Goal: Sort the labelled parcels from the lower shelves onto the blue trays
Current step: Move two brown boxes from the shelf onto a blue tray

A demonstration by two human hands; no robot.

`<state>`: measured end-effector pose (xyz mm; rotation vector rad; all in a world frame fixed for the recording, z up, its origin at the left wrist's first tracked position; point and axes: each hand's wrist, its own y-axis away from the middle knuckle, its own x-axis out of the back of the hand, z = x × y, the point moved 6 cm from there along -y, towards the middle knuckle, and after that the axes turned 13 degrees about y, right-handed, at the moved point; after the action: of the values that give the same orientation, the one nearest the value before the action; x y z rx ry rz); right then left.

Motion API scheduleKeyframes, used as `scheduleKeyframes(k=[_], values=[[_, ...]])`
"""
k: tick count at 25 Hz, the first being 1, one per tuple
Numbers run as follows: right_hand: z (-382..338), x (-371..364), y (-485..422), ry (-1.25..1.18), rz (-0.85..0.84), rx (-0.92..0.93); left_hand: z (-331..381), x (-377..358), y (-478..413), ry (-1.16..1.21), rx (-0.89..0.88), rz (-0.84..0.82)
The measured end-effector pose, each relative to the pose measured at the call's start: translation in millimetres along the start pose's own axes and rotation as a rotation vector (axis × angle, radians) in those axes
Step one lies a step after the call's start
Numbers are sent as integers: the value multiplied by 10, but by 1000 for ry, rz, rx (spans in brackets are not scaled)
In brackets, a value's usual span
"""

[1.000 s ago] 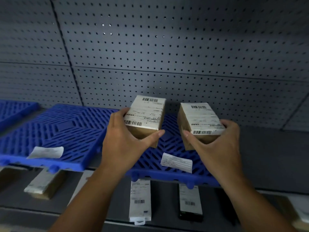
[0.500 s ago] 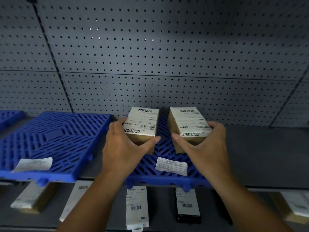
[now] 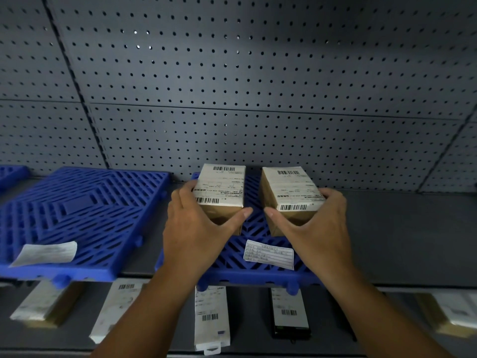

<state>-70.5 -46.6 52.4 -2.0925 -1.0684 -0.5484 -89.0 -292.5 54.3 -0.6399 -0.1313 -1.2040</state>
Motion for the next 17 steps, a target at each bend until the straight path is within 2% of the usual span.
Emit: scheduleKeyframes(k=[5, 12, 17], values=[[-22, 53, 35, 94, -52, -19, 84, 85, 10, -32, -19, -31], [115, 357, 252, 47, -66, 1, 459, 215, 129, 150, -251, 25], [485, 826, 366, 83, 6, 17, 1014, -177, 420, 289, -401, -74]])
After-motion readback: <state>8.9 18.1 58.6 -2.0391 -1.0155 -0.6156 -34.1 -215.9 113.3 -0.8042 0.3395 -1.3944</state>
